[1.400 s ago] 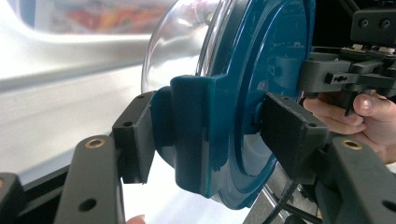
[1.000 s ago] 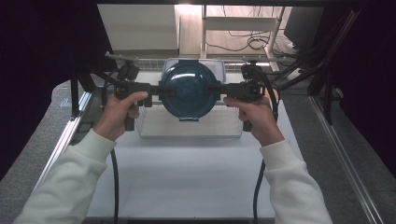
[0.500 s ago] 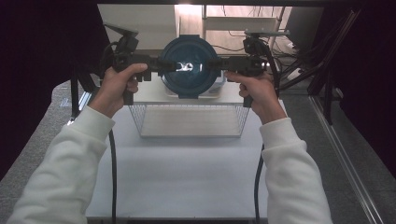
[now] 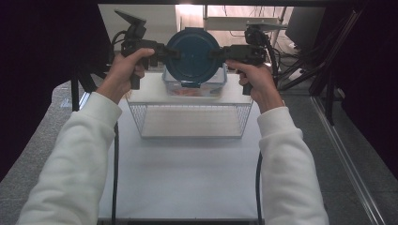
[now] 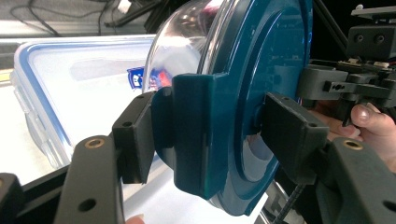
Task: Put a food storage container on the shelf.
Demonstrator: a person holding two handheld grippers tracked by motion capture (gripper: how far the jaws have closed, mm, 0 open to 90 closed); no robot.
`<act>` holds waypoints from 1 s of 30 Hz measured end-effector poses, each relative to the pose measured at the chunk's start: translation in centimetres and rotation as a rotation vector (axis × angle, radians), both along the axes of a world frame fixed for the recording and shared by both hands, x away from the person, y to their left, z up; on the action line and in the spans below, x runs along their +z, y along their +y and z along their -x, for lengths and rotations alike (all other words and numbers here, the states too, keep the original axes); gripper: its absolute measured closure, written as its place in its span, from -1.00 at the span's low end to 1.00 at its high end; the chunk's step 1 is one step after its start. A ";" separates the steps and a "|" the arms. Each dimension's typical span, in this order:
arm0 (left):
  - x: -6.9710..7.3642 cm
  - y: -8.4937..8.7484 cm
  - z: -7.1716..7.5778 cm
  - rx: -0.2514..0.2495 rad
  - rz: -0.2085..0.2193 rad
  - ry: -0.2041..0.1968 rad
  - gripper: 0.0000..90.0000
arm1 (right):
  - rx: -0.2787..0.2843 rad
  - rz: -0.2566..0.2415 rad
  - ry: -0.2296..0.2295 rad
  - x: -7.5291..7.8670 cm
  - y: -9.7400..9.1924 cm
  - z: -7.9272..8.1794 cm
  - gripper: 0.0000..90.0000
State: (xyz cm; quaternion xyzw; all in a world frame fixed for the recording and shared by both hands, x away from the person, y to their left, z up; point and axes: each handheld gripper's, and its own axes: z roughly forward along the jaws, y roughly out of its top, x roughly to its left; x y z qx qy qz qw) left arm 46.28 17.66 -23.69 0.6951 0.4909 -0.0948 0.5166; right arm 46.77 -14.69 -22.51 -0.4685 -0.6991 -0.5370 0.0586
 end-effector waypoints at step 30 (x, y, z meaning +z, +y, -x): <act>-3.4 -0.3 -4.4 0.124 0.168 0.098 -0.29 | -0.139 -0.152 0.156 -3.6 -0.4 -4.4 -0.18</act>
